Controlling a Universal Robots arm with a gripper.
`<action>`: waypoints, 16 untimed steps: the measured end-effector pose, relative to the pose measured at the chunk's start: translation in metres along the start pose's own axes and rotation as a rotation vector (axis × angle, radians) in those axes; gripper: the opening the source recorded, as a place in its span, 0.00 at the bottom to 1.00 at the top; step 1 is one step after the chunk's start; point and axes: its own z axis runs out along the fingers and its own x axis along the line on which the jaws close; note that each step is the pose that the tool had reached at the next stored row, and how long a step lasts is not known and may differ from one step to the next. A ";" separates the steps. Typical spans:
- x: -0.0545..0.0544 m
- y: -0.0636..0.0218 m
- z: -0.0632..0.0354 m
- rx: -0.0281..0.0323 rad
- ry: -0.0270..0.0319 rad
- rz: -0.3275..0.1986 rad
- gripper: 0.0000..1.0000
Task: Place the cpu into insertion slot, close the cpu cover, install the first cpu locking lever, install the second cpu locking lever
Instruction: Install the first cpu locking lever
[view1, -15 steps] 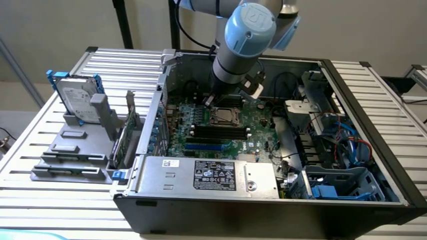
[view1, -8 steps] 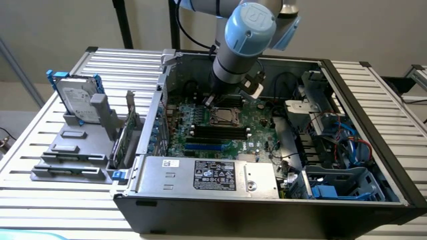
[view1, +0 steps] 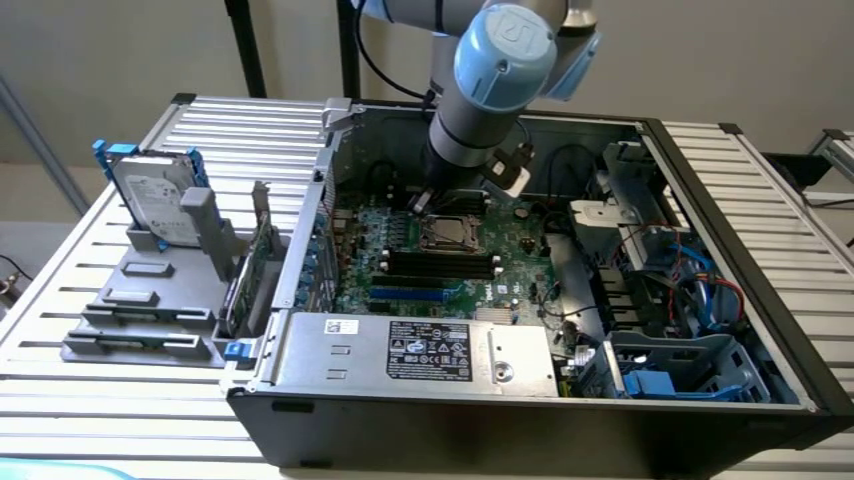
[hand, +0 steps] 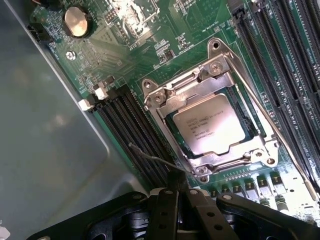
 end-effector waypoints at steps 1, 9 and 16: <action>0.001 0.0009 -0.0001 -0.0002 -0.0003 0.000 0.11; 0.005 0.0084 -0.0012 -0.0034 -0.0052 0.001 0.11; 0.006 0.0087 -0.0007 -0.0051 -0.0064 0.003 0.11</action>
